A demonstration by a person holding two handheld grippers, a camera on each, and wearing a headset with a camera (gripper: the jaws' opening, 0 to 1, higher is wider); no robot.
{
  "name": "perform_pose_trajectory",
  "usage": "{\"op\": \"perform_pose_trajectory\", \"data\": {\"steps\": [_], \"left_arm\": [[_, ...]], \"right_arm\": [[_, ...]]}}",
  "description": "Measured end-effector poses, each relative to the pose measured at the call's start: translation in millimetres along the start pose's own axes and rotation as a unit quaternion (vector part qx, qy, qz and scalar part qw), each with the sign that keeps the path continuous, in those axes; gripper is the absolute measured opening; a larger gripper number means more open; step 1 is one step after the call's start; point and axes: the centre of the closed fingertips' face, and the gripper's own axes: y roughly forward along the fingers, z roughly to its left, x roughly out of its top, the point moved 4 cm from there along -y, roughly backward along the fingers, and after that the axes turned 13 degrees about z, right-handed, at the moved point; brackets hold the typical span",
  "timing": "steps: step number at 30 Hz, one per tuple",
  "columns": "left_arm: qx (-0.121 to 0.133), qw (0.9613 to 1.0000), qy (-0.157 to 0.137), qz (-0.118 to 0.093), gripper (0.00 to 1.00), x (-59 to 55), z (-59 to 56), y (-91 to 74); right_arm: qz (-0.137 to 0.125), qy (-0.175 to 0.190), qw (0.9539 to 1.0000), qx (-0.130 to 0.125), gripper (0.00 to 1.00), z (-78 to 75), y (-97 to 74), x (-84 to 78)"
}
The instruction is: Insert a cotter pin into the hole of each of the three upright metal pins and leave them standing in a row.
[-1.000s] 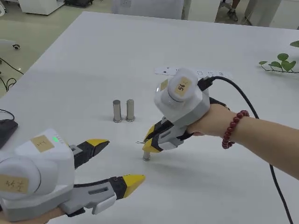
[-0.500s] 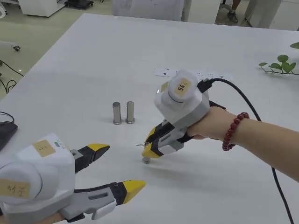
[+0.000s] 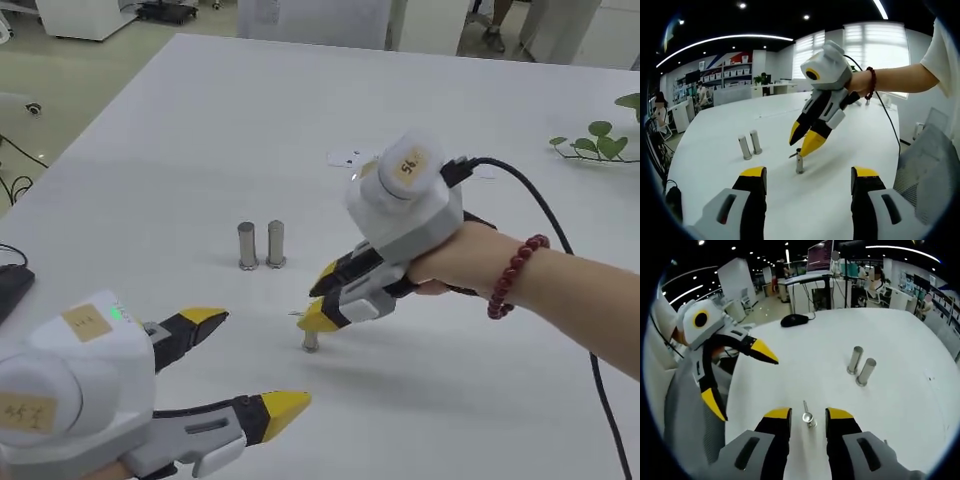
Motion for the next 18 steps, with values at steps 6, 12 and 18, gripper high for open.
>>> {"op": "perform_pose_trajectory", "data": {"steps": [6, 12, 18], "left_arm": [[0.001, 1.0000, 0.009, -0.004, 0.70, 2.0, -1.7, -1.8], [-0.001, 0.9998, 0.017, -0.009, 0.75, 4.2, -3.8, -3.0], [0.002, 0.9998, 0.016, -0.015, 0.76, 5.9, -1.5, -3.5]], "right_arm": [[-0.027, 0.012, 0.9995, -0.010, 0.32, -5.8, -6.1, 9.1], [-0.060, 0.018, 0.9977, -0.026, 0.34, -16.3, -9.6, 19.3], [-0.081, 0.032, 0.9957, -0.032, 0.35, -27.9, -6.3, 27.2]]}}
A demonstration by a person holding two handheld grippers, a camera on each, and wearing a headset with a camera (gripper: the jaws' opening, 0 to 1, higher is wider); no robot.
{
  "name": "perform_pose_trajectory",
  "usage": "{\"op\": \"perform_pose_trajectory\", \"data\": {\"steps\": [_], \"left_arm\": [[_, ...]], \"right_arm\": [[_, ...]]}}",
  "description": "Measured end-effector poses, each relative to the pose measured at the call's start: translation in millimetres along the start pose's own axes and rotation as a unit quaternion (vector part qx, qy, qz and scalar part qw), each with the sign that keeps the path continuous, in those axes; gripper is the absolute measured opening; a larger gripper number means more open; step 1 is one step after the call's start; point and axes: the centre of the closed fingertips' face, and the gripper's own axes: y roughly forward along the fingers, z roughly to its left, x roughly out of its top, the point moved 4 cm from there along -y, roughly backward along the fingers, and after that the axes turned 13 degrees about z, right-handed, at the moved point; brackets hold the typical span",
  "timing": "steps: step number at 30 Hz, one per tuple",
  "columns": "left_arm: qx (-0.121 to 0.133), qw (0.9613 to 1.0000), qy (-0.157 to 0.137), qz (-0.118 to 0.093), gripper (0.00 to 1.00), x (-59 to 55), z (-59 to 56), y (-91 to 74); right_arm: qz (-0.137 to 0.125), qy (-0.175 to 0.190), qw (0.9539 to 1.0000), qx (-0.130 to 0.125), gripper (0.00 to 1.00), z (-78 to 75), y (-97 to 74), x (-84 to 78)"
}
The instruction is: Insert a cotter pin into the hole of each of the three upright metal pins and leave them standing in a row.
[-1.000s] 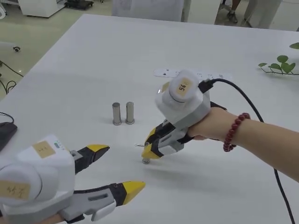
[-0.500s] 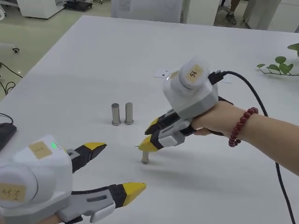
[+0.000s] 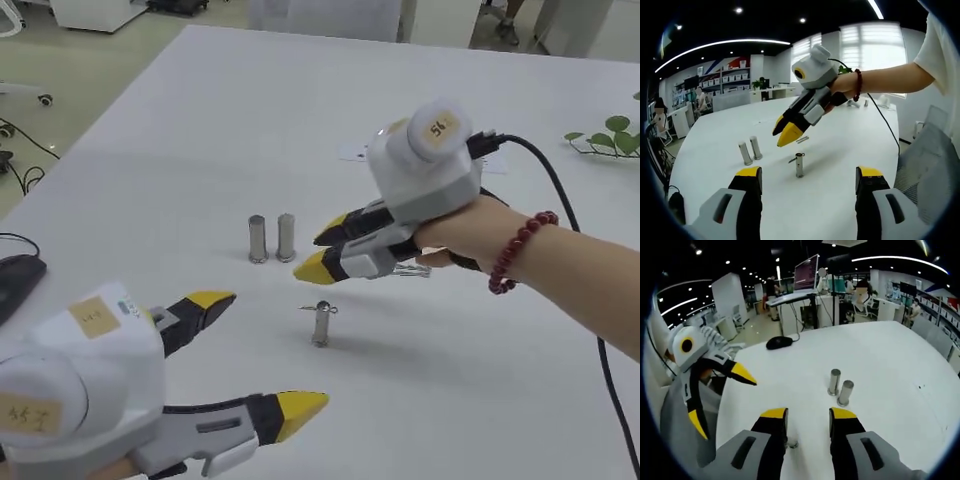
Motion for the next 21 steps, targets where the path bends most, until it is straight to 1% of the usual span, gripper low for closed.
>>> {"op": "perform_pose_trajectory", "data": {"steps": [2, 6, 11, 14, 18, 21], "left_arm": [[0.002, 1.0000, -0.001, 0.000, 0.76, 0.3, 1.3, 0.0], [0.004, 1.0000, -0.006, -0.004, 0.77, 0.8, 3.5, -0.2], [0.007, 0.9999, -0.010, -0.007, 0.78, 0.9, 5.5, -0.9], [0.013, 0.9998, -0.013, -0.012, 0.78, 1.0, 7.5, -2.4], [0.018, 0.9997, -0.013, -0.009, 0.77, -0.5, 9.4, -3.3], [0.018, 0.9997, -0.013, -0.010, 0.77, -0.7, 10.2, -4.0]], "right_arm": [[-0.007, 0.011, 0.9999, 0.001, 0.35, -3.0, 2.9, 1.6], [-0.016, 0.016, 0.9997, -0.005, 0.35, -9.2, 9.1, 4.4], [-0.028, 0.006, 0.9994, -0.019, 0.34, -19.1, 16.5, 8.5], [-0.038, 0.008, 0.9990, -0.023, 0.34, -25.4, 21.2, 11.8], [-0.046, 0.012, 0.9984, -0.029, 0.34, -30.5, 27.2, 13.3], [-0.051, 0.011, 0.9977, -0.044, 0.33, -36.2, 32.6, 14.4]]}}
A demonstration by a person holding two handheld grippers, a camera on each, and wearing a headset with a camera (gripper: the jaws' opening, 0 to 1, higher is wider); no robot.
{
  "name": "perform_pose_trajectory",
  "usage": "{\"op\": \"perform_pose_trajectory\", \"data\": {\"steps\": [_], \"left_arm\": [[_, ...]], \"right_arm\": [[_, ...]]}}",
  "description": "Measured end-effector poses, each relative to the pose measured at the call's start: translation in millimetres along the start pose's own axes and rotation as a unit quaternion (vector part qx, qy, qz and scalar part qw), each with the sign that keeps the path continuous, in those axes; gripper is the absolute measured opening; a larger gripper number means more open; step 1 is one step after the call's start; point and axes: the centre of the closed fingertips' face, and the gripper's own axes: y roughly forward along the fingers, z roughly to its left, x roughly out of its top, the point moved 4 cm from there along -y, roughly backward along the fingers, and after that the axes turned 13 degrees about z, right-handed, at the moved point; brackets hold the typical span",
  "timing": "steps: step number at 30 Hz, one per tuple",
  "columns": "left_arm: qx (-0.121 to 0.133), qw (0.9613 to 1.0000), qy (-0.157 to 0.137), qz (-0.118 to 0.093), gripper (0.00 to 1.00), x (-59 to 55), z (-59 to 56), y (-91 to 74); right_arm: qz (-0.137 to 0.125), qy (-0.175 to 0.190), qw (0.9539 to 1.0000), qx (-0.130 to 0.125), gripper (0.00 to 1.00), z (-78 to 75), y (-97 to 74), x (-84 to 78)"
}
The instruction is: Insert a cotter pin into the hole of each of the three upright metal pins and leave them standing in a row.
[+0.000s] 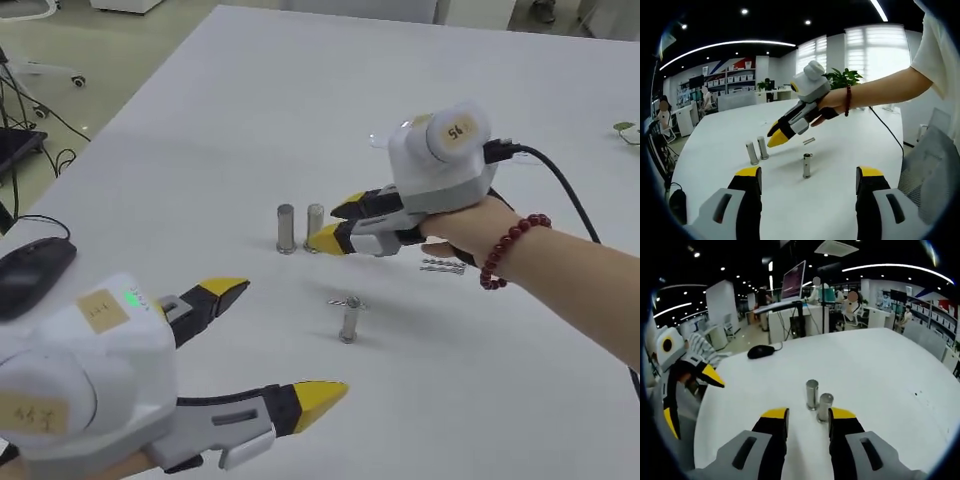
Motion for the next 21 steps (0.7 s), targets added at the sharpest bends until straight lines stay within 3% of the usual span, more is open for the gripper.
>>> {"op": "perform_pose_trajectory", "data": {"steps": [3, 10, 21], "left_arm": [[0.000, 0.9999, 0.001, -0.015, 0.73, 1.5, 0.4, -1.2], [0.001, 0.9998, -0.013, -0.015, 0.74, -1.8, 2.5, -1.1], [-0.007, 0.9992, -0.034, -0.019, 0.76, -2.2, 1.4, -0.7]], "right_arm": [[-0.009, 0.002, 0.9999, -0.006, 0.33, -4.7, 5.3, 2.2], [-0.034, 0.025, 0.9991, -0.009, 0.31, -20.9, 22.8, 9.7], [-0.058, 0.046, 0.9973, -0.007, 0.22, -28.0, 37.5, 10.0]]}}
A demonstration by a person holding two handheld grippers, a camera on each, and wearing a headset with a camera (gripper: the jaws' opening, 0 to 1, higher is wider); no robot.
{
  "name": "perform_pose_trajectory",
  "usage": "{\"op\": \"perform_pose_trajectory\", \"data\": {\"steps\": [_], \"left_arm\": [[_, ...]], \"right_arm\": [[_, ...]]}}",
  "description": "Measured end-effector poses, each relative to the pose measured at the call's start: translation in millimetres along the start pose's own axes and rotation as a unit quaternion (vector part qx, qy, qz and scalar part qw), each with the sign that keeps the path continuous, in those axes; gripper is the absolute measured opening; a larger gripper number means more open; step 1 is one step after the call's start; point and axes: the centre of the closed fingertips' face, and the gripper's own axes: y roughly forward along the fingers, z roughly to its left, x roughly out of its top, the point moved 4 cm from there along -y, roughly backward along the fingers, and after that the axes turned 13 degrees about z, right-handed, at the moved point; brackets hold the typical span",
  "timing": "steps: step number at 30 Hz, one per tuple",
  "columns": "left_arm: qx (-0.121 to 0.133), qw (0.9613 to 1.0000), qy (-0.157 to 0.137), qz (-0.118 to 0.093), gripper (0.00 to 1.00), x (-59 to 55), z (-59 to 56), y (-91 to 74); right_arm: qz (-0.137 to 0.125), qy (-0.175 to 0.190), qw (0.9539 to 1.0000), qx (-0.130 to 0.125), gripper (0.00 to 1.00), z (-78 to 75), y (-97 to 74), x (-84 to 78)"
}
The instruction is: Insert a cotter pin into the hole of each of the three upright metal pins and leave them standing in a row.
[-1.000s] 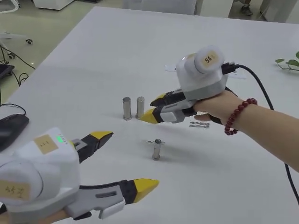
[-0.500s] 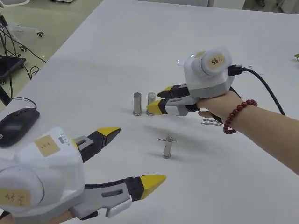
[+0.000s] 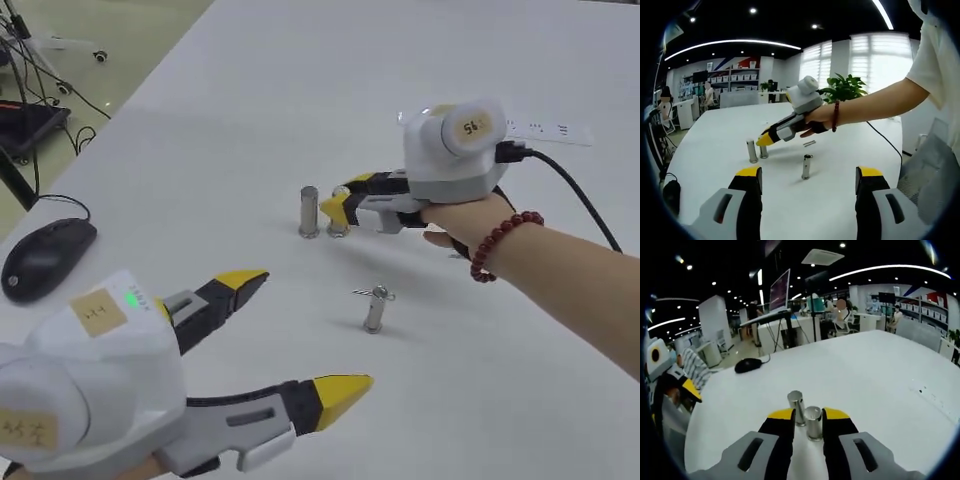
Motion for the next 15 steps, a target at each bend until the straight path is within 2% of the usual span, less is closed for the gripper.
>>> {"op": "perform_pose_trajectory", "data": {"steps": [8, 15], "left_arm": [[0.002, 1.0000, -0.001, 0.008, 0.75, -3.1, 1.1, -0.6], [0.002, 0.9999, -0.002, 0.010, 0.74, -4.4, 1.7, -1.3]], "right_arm": [[-0.008, 0.008, 0.9999, -0.007, 0.17, -2.0, -0.1, -0.1], [-0.016, 0.011, 0.9997, -0.015, 0.16, -2.1, -0.9, 0.3]]}}
